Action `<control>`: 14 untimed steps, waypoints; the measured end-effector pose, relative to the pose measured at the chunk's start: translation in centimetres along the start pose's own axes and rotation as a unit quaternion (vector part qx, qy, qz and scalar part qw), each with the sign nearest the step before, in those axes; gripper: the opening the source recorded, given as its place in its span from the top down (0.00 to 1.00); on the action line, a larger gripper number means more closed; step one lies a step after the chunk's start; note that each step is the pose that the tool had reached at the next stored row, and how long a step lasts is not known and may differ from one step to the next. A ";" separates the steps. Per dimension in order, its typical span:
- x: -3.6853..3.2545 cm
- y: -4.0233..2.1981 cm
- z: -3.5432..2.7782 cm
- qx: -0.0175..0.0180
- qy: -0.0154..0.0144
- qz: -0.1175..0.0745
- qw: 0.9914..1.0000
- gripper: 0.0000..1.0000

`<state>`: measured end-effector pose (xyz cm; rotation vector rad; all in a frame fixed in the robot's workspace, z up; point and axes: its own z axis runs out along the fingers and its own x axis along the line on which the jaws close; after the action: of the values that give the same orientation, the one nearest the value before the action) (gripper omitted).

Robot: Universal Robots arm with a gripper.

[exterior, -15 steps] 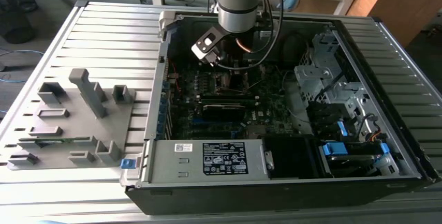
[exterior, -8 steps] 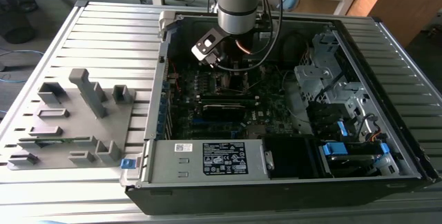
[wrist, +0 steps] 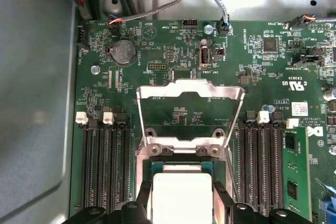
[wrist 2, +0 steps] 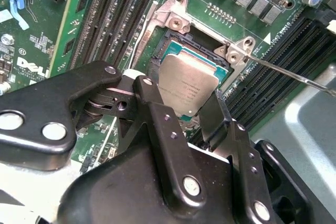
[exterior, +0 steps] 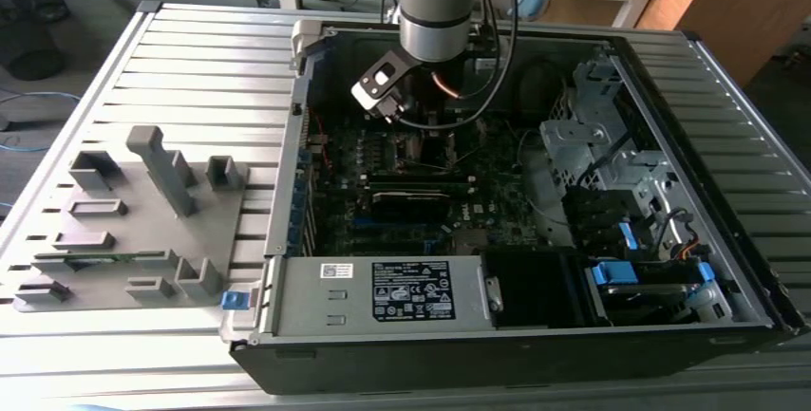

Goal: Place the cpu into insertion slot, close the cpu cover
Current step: 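Place the cpu into insertion slot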

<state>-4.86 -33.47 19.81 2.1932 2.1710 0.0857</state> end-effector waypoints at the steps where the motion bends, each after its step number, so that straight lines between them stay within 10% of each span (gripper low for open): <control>1: 0.00 -0.01 0.06 0.000 0.000 0.000 1.000 0.46; 14: -0.11 -0.11 0.24 0.000 0.000 0.005 1.000 0.46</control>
<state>-4.95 -33.58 19.56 2.2035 2.1604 0.0850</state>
